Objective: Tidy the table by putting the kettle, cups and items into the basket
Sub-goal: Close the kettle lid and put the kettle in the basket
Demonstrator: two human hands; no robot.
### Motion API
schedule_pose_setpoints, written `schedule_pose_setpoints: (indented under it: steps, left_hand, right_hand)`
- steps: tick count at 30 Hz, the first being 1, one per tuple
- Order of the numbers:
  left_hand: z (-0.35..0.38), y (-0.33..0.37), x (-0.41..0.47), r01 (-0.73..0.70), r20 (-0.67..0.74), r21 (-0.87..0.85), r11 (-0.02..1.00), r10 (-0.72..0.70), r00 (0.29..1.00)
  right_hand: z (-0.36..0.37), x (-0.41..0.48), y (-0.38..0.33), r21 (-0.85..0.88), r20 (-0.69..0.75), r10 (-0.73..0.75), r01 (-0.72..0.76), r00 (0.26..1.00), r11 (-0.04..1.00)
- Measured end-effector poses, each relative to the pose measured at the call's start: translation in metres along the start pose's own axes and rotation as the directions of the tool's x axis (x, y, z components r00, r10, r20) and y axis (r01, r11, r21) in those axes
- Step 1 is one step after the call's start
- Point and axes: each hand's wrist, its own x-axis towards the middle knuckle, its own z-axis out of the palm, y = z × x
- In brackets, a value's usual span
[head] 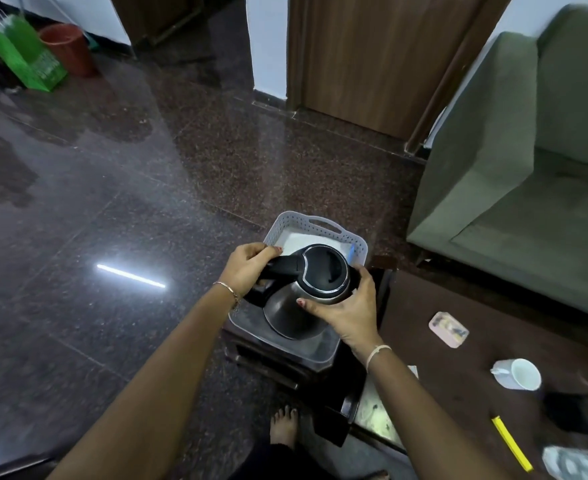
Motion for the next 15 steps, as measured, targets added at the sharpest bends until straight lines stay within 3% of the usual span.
schedule_pose_setpoints:
  steps: [3, 7, 10, 15]
  left_hand:
    - [0.000, -0.010, 0.013, 0.049, 0.004, 0.085, 0.995, -0.049, 0.999]
    - [0.000, -0.026, 0.027, 0.050, -0.134, 0.314, 0.948, -0.008, 0.991]
    - [0.000, -0.037, 0.034, 0.076, -0.217, 0.376, 0.924, 0.008, 0.976]
    - [-0.003, -0.054, 0.038, 0.109, -0.226, 0.396, 0.912, -0.018, 0.974]
  right_hand:
    - [0.012, -0.003, 0.005, -0.107, -0.045, -0.001, -0.004, 0.999, 0.994]
    - [0.031, -0.008, 0.009, -0.151, -0.090, 0.027, -0.040, 0.996, 0.988]
    - [0.042, -0.014, 0.012, -0.175, -0.118, 0.017, -0.038, 0.993, 0.984]
    - [0.054, -0.019, 0.018, -0.191, -0.123, 0.046, -0.069, 0.991, 0.979]
